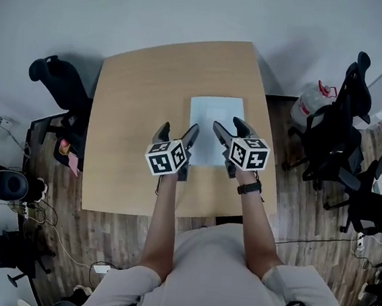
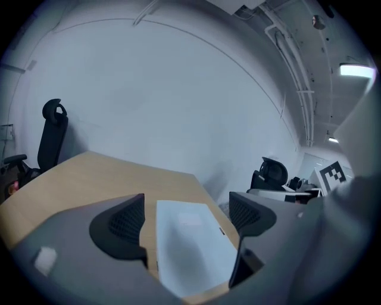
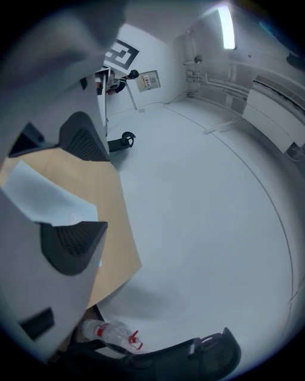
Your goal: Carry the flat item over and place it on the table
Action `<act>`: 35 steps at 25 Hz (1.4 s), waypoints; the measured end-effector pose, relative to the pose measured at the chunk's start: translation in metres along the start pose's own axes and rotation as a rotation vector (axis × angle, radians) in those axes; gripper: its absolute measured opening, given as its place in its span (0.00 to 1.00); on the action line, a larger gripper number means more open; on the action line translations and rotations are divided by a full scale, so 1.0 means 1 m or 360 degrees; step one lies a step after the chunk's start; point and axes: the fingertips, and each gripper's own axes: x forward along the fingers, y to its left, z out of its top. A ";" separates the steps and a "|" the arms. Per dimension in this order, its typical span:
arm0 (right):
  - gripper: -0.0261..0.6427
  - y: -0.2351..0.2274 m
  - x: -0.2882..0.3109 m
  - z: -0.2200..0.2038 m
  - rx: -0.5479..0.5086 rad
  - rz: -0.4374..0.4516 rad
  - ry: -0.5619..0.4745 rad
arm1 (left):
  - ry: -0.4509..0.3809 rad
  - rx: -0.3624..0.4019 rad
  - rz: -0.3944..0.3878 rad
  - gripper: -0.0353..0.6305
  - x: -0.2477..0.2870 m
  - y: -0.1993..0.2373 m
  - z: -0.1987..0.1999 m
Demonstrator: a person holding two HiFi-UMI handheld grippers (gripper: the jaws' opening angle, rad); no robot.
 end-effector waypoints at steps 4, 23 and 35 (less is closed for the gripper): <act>0.34 0.015 -0.024 0.017 -0.0065 -0.0048 -0.0100 | -0.0113 0.0050 -0.0007 0.67 -0.028 -0.009 0.017; 0.07 0.050 -0.107 0.050 -0.0277 -0.0240 -0.0375 | -0.0468 0.0283 -0.0198 0.13 -0.103 -0.075 0.052; 0.06 0.061 -0.117 0.059 -0.0375 -0.0215 -0.0414 | -0.0570 0.0285 -0.0262 0.07 -0.109 -0.090 0.057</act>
